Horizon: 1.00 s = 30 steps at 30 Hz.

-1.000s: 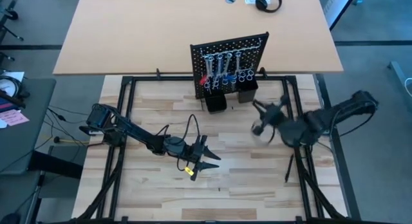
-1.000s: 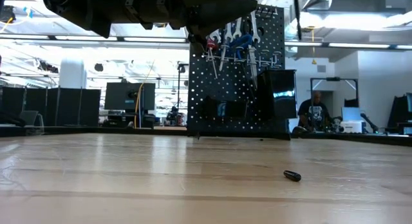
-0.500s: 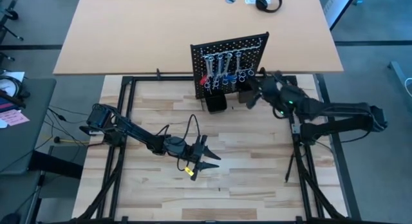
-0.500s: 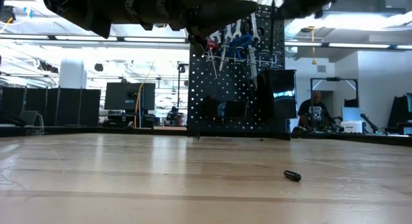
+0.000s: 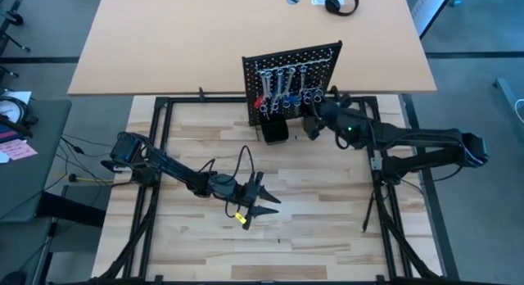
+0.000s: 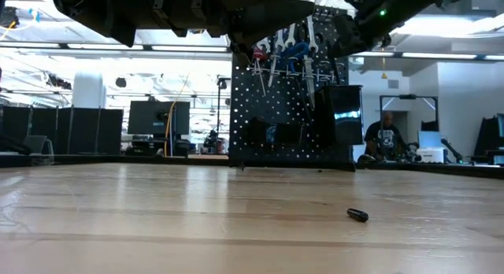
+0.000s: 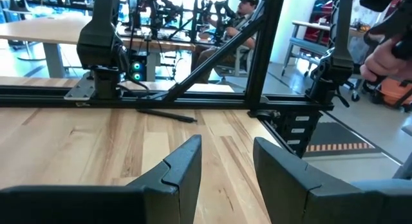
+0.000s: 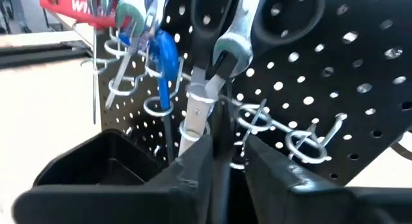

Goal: Hang tools onto peg board
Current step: Put the left black pen into the right black bin on the pegboard, then put the black pen into the right black bin on the pegboard

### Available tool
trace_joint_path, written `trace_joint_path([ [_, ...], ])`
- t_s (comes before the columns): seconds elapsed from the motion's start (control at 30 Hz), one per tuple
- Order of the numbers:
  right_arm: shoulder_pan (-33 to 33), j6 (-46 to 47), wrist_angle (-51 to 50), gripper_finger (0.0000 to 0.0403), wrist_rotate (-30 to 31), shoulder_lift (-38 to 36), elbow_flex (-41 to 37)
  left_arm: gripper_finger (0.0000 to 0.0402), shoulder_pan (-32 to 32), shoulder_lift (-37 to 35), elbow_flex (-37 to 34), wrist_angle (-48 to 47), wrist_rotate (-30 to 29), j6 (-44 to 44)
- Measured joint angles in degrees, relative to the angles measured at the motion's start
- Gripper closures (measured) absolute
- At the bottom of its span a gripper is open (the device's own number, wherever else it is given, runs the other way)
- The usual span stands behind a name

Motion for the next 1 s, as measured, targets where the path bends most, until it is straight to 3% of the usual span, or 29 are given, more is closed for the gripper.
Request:
trace_joint_path([
  [0.3,2.32,3.76,-1.30,0.0206,0.09,-5.78,0.41,0.0267,0.00,0.00,0.00,-0.03,0.00,0.00],
  [0.43,6.02,11.03,-21.48,0.0193,-0.70,-6.04,7.36,0.0267,0.02,0.00,0.00,-0.04,0.00,0.00],
  [0.53,9.11,17.14,-40.21,0.0199,-7.31,-2.18,14.86,0.0267,0.26,0.00,0.00,-0.02,0.00,0.18],
  [0.67,14.29,20.07,-57.78,0.0216,-22.13,6.64,21.22,0.0267,0.66,0.00,0.00,0.07,-0.02,-0.03],
  [0.83,28.59,6.74,-70.34,0.0232,-41.84,20.89,20.38,0.0267,0.72,0.00,0.00,0.07,-0.09,-0.76],
  [1.0,45.17,5.95,-80.16,0.0236,-44.84,34.41,18.11,0.0267,0.56,0.00,0.00,-0.10,-0.04,-0.90],
])
